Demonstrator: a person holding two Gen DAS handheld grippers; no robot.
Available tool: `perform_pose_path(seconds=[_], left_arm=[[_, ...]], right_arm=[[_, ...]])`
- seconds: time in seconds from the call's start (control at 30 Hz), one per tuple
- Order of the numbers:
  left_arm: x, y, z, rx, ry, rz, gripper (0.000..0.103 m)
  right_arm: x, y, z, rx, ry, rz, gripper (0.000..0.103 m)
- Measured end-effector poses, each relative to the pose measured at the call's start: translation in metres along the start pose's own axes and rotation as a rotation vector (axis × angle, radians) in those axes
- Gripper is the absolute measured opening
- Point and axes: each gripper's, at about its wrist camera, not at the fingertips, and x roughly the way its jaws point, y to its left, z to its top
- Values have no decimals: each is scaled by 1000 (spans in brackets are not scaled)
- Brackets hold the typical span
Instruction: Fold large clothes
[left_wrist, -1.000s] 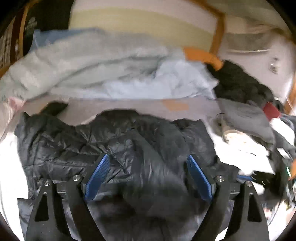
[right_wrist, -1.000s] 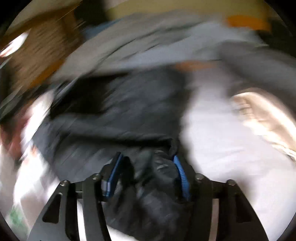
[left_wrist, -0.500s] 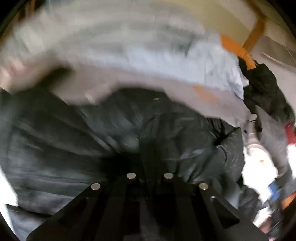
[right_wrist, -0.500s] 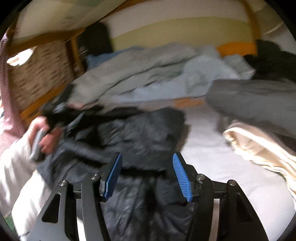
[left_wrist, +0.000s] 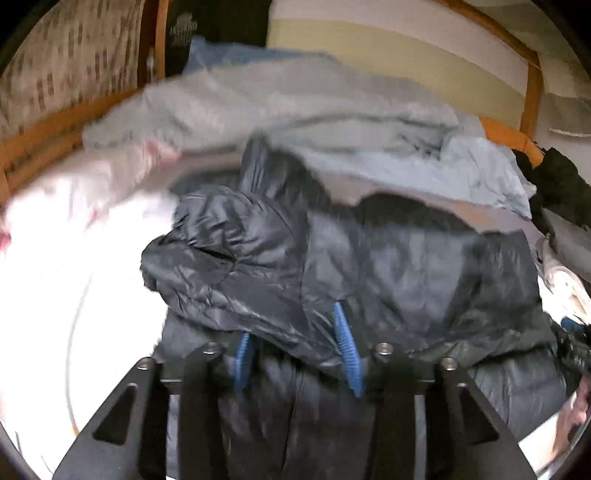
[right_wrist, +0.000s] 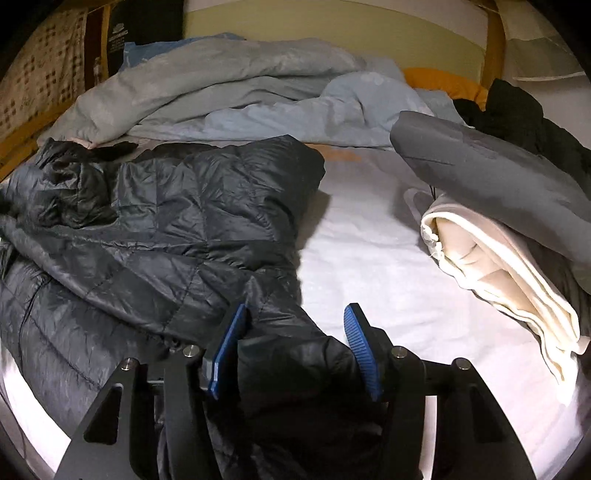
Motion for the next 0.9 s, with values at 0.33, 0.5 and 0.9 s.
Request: perform_pose_path(seconds=[0.33, 0.5, 0.9], left_arm=[[10, 16, 14, 71, -4, 7, 27], [5, -8, 46, 132, -101, 3, 3], [-24, -79, 141, 256, -327, 15, 4]], right_arm=[[-40, -19, 13, 92, -152, 156, 58], [-10, 21, 56, 18, 102, 368, 58], [100, 32, 92, 10, 317, 46, 46]])
